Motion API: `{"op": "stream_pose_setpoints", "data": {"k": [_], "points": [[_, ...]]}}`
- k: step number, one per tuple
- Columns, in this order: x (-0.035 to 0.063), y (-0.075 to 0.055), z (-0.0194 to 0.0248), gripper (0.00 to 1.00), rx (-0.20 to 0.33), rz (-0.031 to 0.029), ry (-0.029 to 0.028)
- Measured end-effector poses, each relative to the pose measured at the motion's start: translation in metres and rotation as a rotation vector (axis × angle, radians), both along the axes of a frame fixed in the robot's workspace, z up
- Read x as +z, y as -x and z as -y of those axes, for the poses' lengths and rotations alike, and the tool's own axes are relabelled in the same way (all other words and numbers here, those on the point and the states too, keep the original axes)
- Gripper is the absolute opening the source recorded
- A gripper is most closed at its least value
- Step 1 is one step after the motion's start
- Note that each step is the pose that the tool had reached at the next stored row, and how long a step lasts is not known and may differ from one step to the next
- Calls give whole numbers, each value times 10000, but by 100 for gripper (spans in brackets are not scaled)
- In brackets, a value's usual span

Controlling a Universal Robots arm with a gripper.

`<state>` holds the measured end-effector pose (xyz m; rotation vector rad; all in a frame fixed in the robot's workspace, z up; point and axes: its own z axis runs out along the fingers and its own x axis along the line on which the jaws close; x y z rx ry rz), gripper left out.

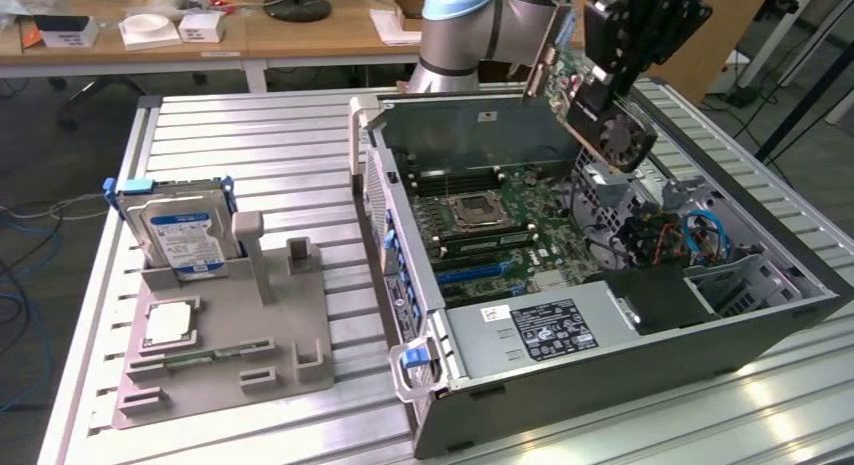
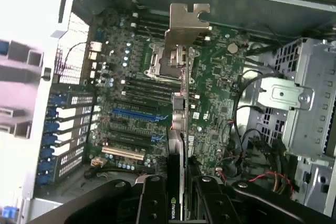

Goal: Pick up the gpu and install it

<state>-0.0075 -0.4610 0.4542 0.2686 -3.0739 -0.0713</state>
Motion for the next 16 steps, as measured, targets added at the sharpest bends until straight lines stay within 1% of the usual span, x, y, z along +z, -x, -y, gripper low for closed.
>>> {"op": "stream_pose_setpoints", "data": {"k": [1, 2, 8, 9, 16], "points": [[133, 4, 0, 26, 349, 11, 41], [166, 5, 0, 26, 579, 13, 54], [208, 5, -1, 26, 1580, 15, 60], [208, 5, 0, 26, 1614, 13, 75], [208, 6, 0, 26, 1615, 14, 75]]}}
